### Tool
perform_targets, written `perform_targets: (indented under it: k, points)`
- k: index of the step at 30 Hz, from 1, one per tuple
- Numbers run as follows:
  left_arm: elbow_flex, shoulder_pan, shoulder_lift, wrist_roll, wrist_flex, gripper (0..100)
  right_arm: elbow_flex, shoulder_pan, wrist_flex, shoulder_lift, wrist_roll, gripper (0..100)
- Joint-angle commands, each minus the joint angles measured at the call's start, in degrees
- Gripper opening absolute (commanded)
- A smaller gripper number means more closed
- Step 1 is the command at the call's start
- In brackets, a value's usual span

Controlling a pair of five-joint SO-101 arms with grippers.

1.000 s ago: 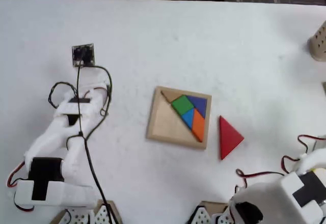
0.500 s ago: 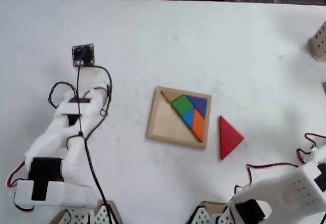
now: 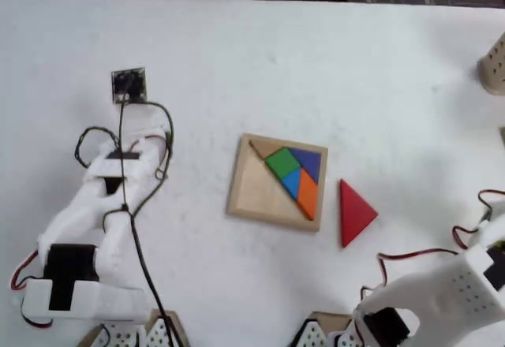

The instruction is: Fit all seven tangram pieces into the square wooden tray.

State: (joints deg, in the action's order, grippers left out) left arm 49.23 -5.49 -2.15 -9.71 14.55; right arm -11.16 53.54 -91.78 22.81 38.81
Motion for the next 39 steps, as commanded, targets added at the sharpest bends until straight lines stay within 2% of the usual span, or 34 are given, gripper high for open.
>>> perform_targets:
  k: [1,7,11,17,27,39]
  points:
    - [-0.26,-0.04,-3.03,0.53,-0.88,2,-3.25,-3.03,-6.02,-0.75,0.53,1.8]
    - [-0.26,-0.04,-3.03,0.53,-0.88,2,-0.62,-4.79,-6.46,-6.2,-1.32,1.8]
    - [-0.26,-0.04,-3.03,0.53,-0.88,2,7.74,-5.49,-6.37,-16.75,-0.18,1.8]
    - [-0.26,-0.04,-3.03,0.53,-0.88,2,21.36,-11.38,-2.68,-31.69,0.0,1.8]
    - [-0.26,-0.04,-3.03,0.53,-0.88,2,38.51,-32.57,7.16,-40.66,0.0,1.8]
    - [-0.26,-0.04,-3.03,0.53,-0.88,2,40.0,-60.88,15.16,-40.13,0.44,1.8]
